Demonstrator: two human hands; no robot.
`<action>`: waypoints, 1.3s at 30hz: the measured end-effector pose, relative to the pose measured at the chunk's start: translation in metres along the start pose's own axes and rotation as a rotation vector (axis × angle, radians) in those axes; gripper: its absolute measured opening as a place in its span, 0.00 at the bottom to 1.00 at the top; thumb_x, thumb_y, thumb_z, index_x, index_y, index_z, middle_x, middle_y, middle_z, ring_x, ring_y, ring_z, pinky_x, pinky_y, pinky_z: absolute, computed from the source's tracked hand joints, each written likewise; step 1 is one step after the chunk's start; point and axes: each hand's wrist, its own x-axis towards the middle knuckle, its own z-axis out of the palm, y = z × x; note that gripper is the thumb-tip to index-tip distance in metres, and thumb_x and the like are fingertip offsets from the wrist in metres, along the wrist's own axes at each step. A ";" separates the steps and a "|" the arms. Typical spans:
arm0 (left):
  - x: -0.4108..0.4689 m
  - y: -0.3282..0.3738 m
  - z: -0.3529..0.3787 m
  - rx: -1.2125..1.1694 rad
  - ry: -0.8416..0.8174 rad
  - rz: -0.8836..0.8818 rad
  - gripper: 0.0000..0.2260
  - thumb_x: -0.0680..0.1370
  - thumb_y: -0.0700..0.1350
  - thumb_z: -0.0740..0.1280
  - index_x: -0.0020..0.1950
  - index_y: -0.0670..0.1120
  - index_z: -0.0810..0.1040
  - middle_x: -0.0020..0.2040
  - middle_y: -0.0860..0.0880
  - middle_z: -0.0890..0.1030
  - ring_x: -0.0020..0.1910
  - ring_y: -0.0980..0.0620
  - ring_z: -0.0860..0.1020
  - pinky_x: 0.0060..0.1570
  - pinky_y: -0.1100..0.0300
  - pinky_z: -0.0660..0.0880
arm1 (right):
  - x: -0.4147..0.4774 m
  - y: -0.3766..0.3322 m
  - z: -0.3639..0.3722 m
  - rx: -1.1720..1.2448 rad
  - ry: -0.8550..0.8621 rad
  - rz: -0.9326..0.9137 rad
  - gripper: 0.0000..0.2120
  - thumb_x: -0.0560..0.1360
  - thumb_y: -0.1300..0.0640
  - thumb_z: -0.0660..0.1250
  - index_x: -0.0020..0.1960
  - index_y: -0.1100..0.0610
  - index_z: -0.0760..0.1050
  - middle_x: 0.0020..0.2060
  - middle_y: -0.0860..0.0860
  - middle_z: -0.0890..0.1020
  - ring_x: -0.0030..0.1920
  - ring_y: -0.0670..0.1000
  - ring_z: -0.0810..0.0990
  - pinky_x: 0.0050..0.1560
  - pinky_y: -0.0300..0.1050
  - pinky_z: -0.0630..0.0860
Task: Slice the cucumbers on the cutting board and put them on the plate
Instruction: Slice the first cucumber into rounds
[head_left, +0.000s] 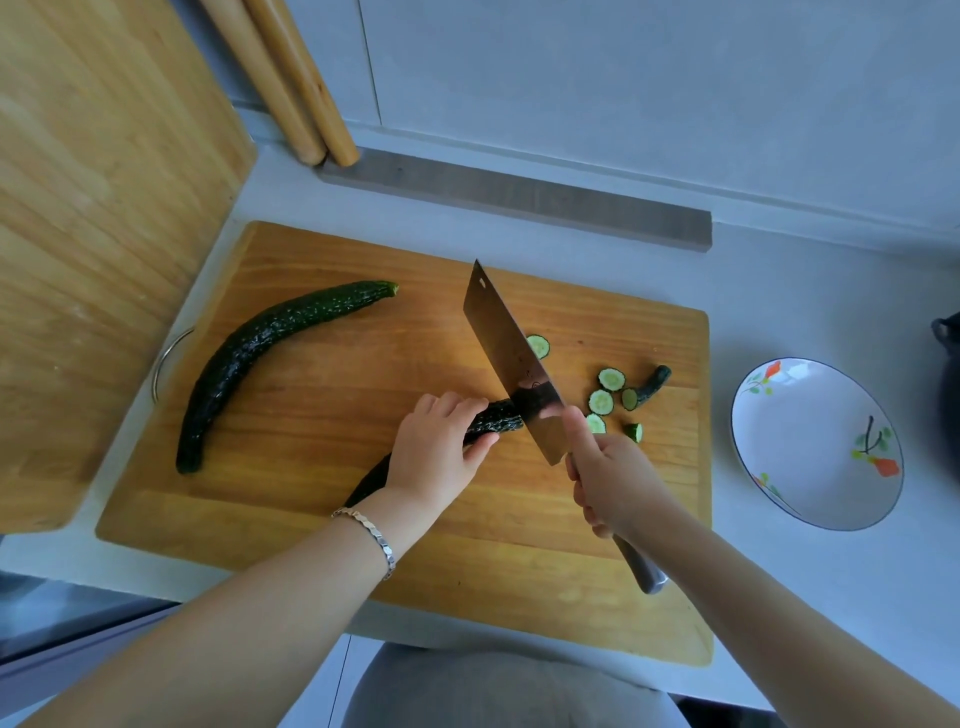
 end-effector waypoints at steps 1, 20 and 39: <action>0.000 0.000 0.000 -0.004 0.000 0.004 0.15 0.70 0.48 0.73 0.54 0.42 0.79 0.43 0.45 0.80 0.41 0.44 0.76 0.34 0.52 0.76 | 0.001 0.000 0.001 -0.006 -0.001 -0.001 0.26 0.77 0.35 0.50 0.33 0.56 0.63 0.22 0.49 0.64 0.22 0.48 0.61 0.24 0.37 0.61; 0.001 -0.001 -0.001 -0.038 0.012 0.018 0.15 0.70 0.47 0.73 0.52 0.41 0.79 0.43 0.45 0.80 0.40 0.43 0.76 0.34 0.51 0.77 | 0.008 0.010 0.002 0.129 0.028 -0.073 0.27 0.77 0.37 0.51 0.31 0.56 0.63 0.20 0.48 0.64 0.20 0.47 0.61 0.22 0.37 0.61; 0.001 -0.001 -0.001 -0.042 0.014 0.015 0.15 0.69 0.47 0.74 0.52 0.43 0.80 0.43 0.47 0.80 0.40 0.45 0.75 0.30 0.50 0.76 | 0.027 0.011 0.026 -0.010 0.063 -0.099 0.26 0.77 0.36 0.49 0.34 0.57 0.62 0.24 0.51 0.65 0.25 0.50 0.63 0.30 0.42 0.63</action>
